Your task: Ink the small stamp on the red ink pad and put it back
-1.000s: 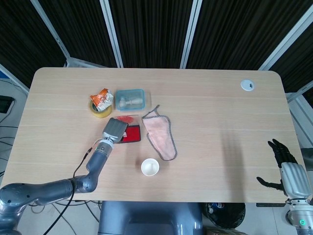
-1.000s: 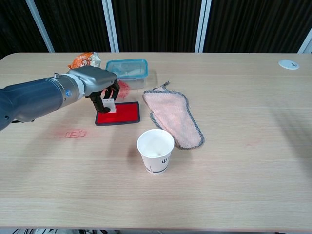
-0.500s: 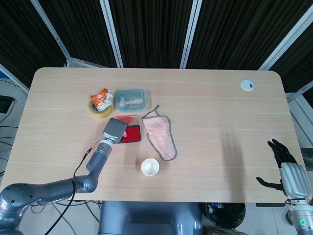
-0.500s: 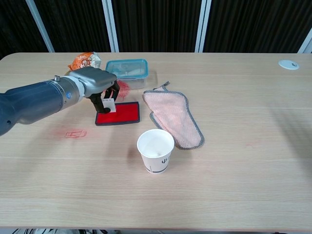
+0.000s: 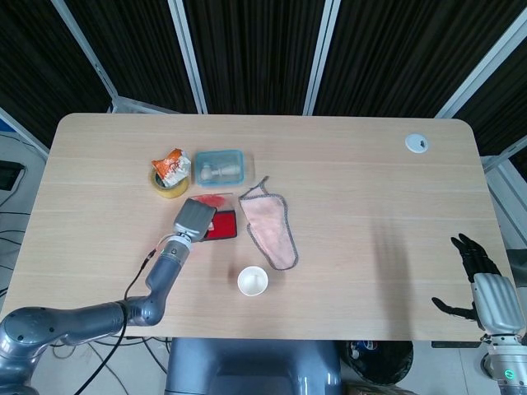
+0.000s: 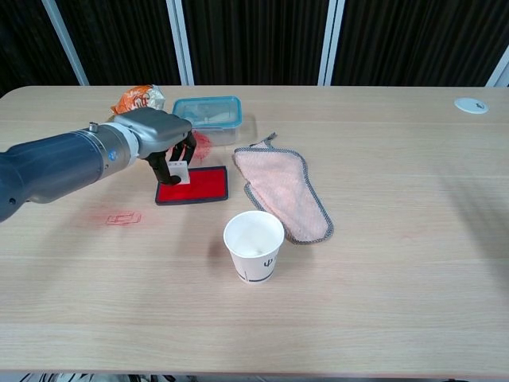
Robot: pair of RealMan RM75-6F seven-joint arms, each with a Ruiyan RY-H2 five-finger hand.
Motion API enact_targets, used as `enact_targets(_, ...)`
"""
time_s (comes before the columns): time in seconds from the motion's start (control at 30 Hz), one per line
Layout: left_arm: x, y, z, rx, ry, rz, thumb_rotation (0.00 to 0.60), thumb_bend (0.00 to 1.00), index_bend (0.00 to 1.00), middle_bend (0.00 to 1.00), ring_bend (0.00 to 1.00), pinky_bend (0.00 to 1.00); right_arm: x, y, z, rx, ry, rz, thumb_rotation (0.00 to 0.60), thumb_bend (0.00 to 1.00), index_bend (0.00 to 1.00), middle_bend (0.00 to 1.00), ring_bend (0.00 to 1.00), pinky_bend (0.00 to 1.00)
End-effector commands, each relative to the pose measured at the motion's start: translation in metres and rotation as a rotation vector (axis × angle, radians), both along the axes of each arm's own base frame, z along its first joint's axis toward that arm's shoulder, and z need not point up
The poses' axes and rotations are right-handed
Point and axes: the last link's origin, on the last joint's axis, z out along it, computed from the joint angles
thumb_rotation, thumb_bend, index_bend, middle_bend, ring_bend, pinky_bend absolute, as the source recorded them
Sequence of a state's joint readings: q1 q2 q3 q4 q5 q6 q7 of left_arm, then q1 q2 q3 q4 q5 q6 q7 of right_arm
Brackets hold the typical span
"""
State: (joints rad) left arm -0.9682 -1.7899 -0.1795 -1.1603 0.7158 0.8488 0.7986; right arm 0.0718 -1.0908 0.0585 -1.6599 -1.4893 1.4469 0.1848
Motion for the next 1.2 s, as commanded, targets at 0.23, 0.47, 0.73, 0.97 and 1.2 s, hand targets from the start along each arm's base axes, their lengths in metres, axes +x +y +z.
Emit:
enact_targets(0.23, 0.002, 0.000, 0.006, -0.004, -0.010, 0.000, 0.600, 0.52, 0.75, 0.76, 0.58, 0.61, 0.000, 0.000, 0.000, 0.001, 0.000, 0.000, 0.600, 0.16, 0.00, 0.00, 0.00, 0.18)
enact_targets(0.47, 0.001, 0.001, 0.006, -0.013, -0.001, 0.000, 0.600, 0.52, 0.75, 0.76, 0.58, 0.61, 0.000, 0.000, 0.000, 0.003, -0.001, -0.003, 0.600, 0.16, 0.00, 0.00, 0.00, 0.18)
enact_targets(0.73, -0.005, 0.001, 0.002, -0.020, 0.024, 0.003, 0.600, 0.52, 0.75, 0.76, 0.58, 0.61, 0.000, -0.001, 0.000, 0.004, -0.003, -0.007, 0.600, 0.16, 0.00, 0.00, 0.00, 0.18)
enact_targets(0.97, -0.009, 0.003, 0.000, -0.018, 0.032, 0.013, 0.600, 0.52, 0.75, 0.76, 0.58, 0.61, 0.000, -0.001, 0.000, 0.005, -0.003, -0.008, 0.600, 0.16, 0.00, 0.00, 0.00, 0.18)
enact_targets(1.2, -0.012, 0.003, -0.002, -0.020, 0.038, 0.018, 0.600, 0.52, 0.75, 0.76, 0.58, 0.61, 0.000, -0.001, -0.001, 0.005, -0.002, -0.008, 0.600, 0.16, 0.00, 0.00, 0.00, 0.18)
